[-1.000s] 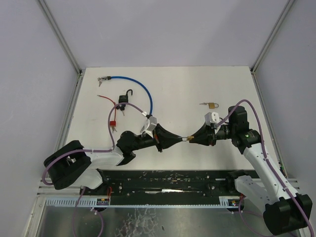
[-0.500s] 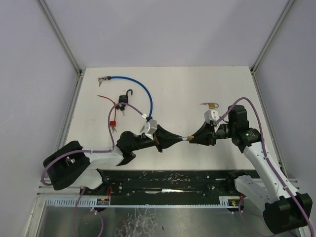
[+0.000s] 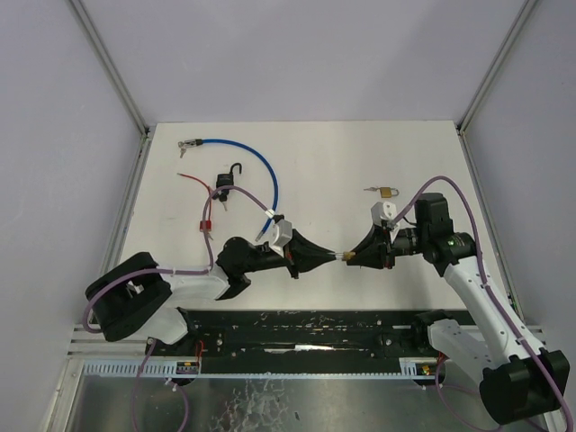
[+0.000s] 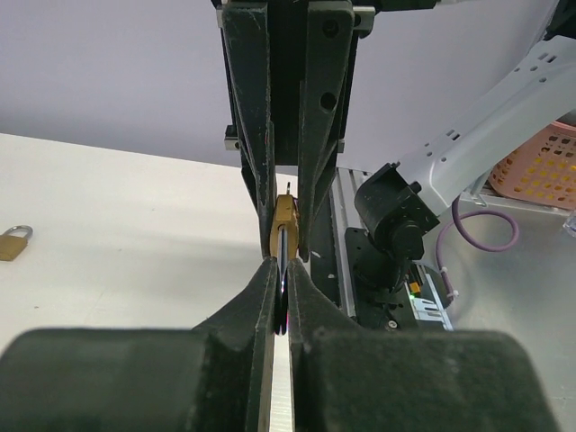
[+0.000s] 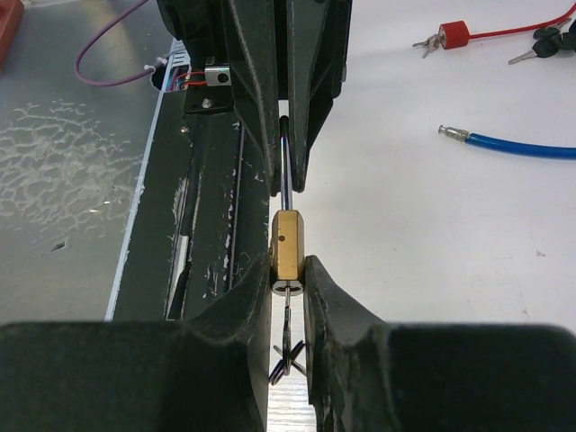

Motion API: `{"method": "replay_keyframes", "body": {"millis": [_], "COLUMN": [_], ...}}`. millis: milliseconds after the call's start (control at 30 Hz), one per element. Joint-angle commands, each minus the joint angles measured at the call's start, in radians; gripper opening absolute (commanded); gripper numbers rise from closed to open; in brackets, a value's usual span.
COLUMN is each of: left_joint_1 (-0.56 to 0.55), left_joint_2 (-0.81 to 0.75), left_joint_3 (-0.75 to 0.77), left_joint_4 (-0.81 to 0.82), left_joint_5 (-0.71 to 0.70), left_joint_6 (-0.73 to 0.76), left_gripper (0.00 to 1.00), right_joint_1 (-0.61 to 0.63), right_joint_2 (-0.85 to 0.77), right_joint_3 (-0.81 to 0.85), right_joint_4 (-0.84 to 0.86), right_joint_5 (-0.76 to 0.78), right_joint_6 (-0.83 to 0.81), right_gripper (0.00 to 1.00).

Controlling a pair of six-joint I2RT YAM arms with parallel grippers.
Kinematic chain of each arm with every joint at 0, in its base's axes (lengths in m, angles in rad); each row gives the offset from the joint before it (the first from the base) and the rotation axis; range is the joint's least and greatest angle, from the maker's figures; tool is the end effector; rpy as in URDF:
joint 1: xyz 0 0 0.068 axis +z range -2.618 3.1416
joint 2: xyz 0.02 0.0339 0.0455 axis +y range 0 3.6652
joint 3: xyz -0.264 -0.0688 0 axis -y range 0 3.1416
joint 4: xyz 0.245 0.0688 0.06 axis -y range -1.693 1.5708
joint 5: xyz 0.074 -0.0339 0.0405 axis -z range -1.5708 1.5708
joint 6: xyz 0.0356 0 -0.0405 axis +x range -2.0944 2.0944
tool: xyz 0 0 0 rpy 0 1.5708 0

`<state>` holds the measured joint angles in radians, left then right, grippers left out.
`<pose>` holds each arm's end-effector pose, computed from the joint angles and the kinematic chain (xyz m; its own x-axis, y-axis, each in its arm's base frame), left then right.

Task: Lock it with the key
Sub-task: Lock the lock.

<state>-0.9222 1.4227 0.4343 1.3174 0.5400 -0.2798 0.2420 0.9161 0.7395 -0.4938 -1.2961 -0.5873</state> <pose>0.1454 -0.2221 0.2368 -0.0824 -0.2835 -0.9554 0.9933 0.0542 -0.1017 0.1632 0.0756 0.2870 -0.0604 -0.1697 -0.9836 -0.9979 -0.0137 0.0636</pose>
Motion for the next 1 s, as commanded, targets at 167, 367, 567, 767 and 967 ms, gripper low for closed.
{"method": "replay_keyframes", "body": {"millis": [167,367,567,767,967], "left_joint_1": [-0.083,-0.095,-0.092,-0.084,-0.084], "left_joint_2": [0.084,0.203,0.104,-0.028,-0.156], "left_joint_3": [0.07,0.089,0.023,-0.006,-0.059], "left_joint_4": [0.054,0.181,0.127,-0.027,-0.171], "left_joint_5": [0.026,0.037,-0.02,-0.117,-0.181], "left_joint_6": [-0.015,-0.05,0.009,0.047,0.155], "left_gripper": [0.0,0.0,0.02,0.45,0.67], "right_joint_1": [0.012,0.011,-0.047,-0.073,-0.075], "right_joint_2": [-0.009,0.024,0.016,0.025,0.071], "right_joint_3": [0.063,0.077,0.127,0.142,0.181], "right_joint_4": [0.004,0.015,-0.059,-0.142,-0.293], "right_joint_5": [-0.038,-0.033,0.003,0.042,0.067], "right_joint_6": [-0.066,-0.036,-0.061,-0.139,-0.297], "right_gripper": [0.0,0.0,0.0,0.0,0.0]}}
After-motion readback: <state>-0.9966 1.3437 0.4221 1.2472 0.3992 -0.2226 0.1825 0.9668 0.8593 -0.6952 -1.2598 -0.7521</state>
